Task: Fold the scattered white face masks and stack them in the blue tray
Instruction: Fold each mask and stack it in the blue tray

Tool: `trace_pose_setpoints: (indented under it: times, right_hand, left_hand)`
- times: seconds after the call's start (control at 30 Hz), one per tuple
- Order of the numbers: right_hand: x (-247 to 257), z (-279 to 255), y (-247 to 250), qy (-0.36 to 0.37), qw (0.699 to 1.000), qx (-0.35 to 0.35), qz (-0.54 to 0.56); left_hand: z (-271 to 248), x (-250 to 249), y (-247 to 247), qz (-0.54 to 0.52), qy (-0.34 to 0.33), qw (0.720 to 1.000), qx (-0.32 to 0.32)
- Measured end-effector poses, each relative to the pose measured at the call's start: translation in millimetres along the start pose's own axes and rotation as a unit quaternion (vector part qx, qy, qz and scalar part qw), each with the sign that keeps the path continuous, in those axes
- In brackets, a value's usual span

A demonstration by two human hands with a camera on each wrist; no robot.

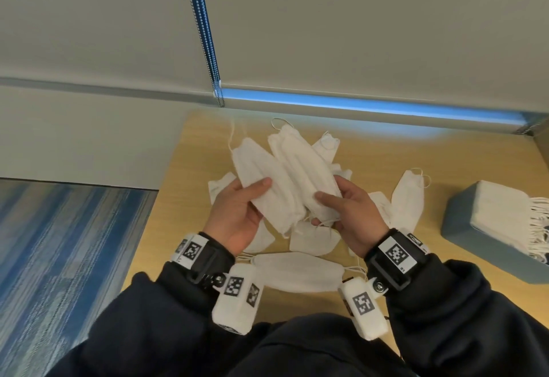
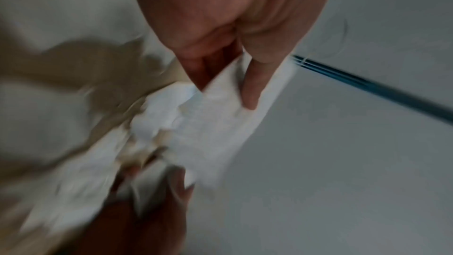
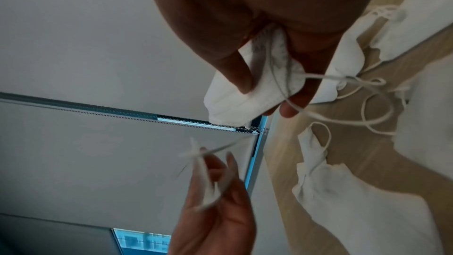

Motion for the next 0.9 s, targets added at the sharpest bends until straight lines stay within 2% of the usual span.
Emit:
trace_pose_setpoints:
  times: [0.17, 0.3, 0.4, 0.53, 0.67, 0.8, 0.9]
  right_hand:
    - [-8, -4, -20, -0.009, 0.999, 0.048, -0.003]
    - [-13, -8, -26, -0.023, 0.996, 0.088, -0.015]
    - [-23, -11, -27, -0.058, 0.992, 0.113, 0.002]
    - [-35, -6, -2, -0.103, 0.994, 0.004, 0.037]
    - [-37, 0, 7, -0.086, 0.99, -0.059, 0.091]
    - [-33, 6, 3, -0.062, 0.983, -0.078, 0.154]
    - [-30, 8, 1, -0.023, 0.995, -0.062, 0.076]
  left_hand:
    - [5, 23, -13, 0.039, 0.009, 0.999, -0.014]
    - [11, 35, -17, -0.01, 0.025, 0.999, 0.021]
    - [16, 33, -11, -0.04, 0.01, 0.999, 0.016]
    - [19, 24, 3, -0.086, 0.015, 0.996, 0.0]
    - [20, 22, 17, -0.106, 0.012, 0.994, -0.015]
    - [19, 19, 26, -0.141, 0.009, 0.99, -0.021]
    - [18, 21, 29, -0.146, 0.012, 0.989, -0.015]
Point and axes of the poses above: each hand's wrist, its own z-axis towards the middle knuckle, its own y-axis out of the back of the hand, x = y × z, the point moved 9 cm from there along z, towards the middle knuckle, and after that the axes turned 8 degrees about z, right-handed, at the moved point
